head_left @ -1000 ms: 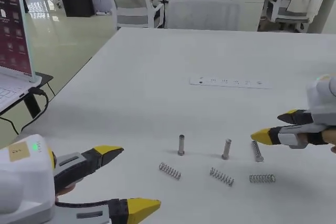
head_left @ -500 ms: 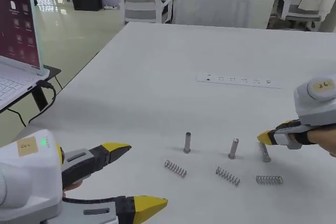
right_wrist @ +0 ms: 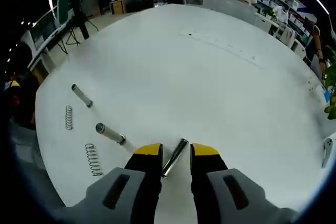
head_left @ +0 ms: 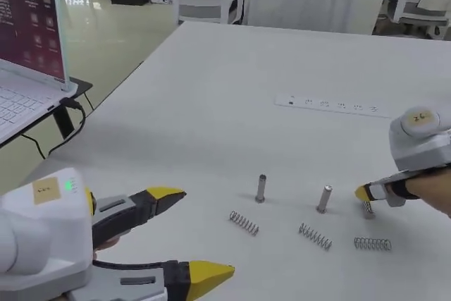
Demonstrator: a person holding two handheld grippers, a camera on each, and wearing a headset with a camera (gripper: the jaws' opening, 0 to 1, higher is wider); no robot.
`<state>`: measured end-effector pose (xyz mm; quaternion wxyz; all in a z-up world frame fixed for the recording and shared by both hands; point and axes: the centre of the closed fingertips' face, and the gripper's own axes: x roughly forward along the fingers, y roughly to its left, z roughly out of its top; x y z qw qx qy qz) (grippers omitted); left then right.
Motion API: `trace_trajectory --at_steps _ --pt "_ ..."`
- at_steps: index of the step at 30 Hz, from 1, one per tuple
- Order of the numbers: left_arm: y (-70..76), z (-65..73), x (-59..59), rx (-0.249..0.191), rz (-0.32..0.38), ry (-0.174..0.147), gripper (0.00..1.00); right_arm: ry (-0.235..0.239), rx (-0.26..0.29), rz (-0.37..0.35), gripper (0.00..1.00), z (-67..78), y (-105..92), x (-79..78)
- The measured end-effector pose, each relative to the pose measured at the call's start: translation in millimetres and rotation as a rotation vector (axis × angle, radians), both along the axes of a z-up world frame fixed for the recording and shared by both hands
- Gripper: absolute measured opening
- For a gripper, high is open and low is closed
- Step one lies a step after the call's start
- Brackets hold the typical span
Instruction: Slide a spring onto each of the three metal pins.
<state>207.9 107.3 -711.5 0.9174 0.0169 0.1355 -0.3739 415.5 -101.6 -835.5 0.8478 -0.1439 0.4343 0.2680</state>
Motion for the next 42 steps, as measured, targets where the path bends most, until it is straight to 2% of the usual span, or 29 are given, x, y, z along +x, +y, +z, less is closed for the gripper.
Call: trace_trajectory --at_steps 5,6,9,13,15,17,18,21,23,27,31,35,39,42 --pt "0.2 0.6 0.4 -0.007 0.0 0.001 0.65 0.019 -0.043 -0.036 0.18 -4.1 -3.4 3.5" --pt "0.4 0.9 0.5 -0.01 0.001 0.0 0.65 0.025 -0.046 -0.043 0.17 -7.3 -5.4 10.1" --pt "0.7 1.3 0.6 -0.015 0.001 0.001 0.65 0.042 -0.08 -0.057 0.16 -12.5 -9.6 16.5" --pt "0.5 1.2 0.5 -0.015 -0.002 0.001 0.65 0.065 -0.078 -0.077 0.13 -19.1 -9.7 23.7" --pt "0.3 1.3 0.3 -0.017 -0.004 0.001 0.64 0.078 -0.102 -0.068 0.1 -23.5 -10.8 20.6" --pt "0.2 1.6 0.3 -0.018 -0.004 0.0 0.64 0.075 -0.101 -0.07 0.09 -29.3 -9.4 21.6" --pt "0.2 1.6 0.3 -0.018 -0.004 0.0 0.64 0.072 -0.084 -0.085 0.08 -27.8 -8.6 20.2" --pt "-0.3 1.4 -0.1 -0.017 -0.007 0.001 0.64 0.068 -0.086 -0.082 0.06 -27.3 -7.9 18.0" --pt "-1.0 1.0 -0.5 -0.014 -0.01 0.002 0.64 0.073 -0.075 -0.099 0.06 -28.7 -8.2 19.4" --pt "-0.7 1.2 -0.6 -0.014 -0.009 0.001 0.64 0.088 -0.057 -0.104 0.05 -27.5 -7.2 12.4" --pt "-1.1 2.2 -0.8 -0.019 -0.011 -0.001 0.64 0.084 -0.015 -0.112 0.05 -19.8 -7.0 5.7" --pt "-2.9 1.7 -2.0 -0.013 -0.02 -0.002 0.64 0.055 0.025 -0.112 0.05 -6.1 -7.0 -2.6" --pt "-4.2 1.4 -2.8 -0.01 -0.026 -0.002 0.64 0.028 0.059 -0.099 0.05 4.9 -5.9 -14.2" --pt "-5.7 0.5 -4.1 -0.001 -0.034 -0.001 0.64 -0.002 0.083 -0.094 0.05 16.5 -2.8 -30.3"
